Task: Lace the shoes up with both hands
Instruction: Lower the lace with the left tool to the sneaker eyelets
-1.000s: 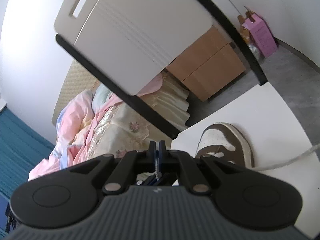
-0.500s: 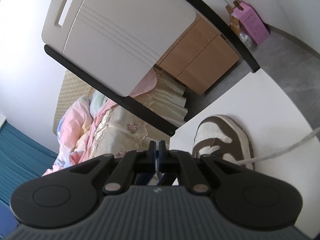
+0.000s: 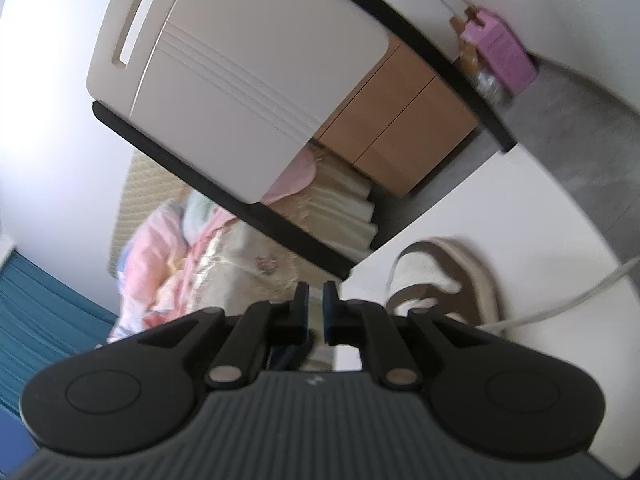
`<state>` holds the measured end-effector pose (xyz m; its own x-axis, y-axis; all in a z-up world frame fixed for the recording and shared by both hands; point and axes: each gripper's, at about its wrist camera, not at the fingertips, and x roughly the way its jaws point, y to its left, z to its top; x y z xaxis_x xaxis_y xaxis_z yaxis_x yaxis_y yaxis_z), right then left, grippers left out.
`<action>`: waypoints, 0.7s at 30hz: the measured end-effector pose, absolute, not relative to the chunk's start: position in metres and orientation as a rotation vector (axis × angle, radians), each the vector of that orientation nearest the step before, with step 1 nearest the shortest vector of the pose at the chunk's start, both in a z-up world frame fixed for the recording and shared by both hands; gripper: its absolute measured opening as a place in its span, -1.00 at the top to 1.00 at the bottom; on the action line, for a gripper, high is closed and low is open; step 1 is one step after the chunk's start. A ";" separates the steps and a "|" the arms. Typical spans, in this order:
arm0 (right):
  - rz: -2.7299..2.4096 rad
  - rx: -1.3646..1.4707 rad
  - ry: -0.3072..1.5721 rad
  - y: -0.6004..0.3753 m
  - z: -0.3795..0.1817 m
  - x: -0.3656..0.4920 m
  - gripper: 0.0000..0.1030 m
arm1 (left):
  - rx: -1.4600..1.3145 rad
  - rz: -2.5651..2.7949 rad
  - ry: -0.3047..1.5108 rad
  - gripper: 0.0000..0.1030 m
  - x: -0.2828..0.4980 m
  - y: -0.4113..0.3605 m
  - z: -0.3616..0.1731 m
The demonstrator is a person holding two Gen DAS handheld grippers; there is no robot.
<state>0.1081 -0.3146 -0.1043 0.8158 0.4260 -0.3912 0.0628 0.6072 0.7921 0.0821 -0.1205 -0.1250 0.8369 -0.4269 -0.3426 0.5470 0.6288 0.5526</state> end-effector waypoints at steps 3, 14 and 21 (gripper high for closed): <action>0.184 0.827 0.649 -0.314 -0.104 0.104 0.70 | 0.745 -0.586 0.196 0.94 0.082 -0.111 -0.124; 0.184 0.330 0.796 -0.271 -0.121 0.084 0.48 | 0.864 -0.704 0.219 0.93 0.101 -0.119 -0.133; 0.235 0.577 0.759 -0.299 -0.145 0.078 0.69 | 0.994 -0.813 0.227 0.93 0.096 -0.135 -0.152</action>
<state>0.0776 -0.2994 -0.1453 0.7088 0.4006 -0.5806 0.0031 0.8213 0.5705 0.0958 -0.1349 -0.1516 0.6913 -0.5042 -0.5176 0.6992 0.2860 0.6553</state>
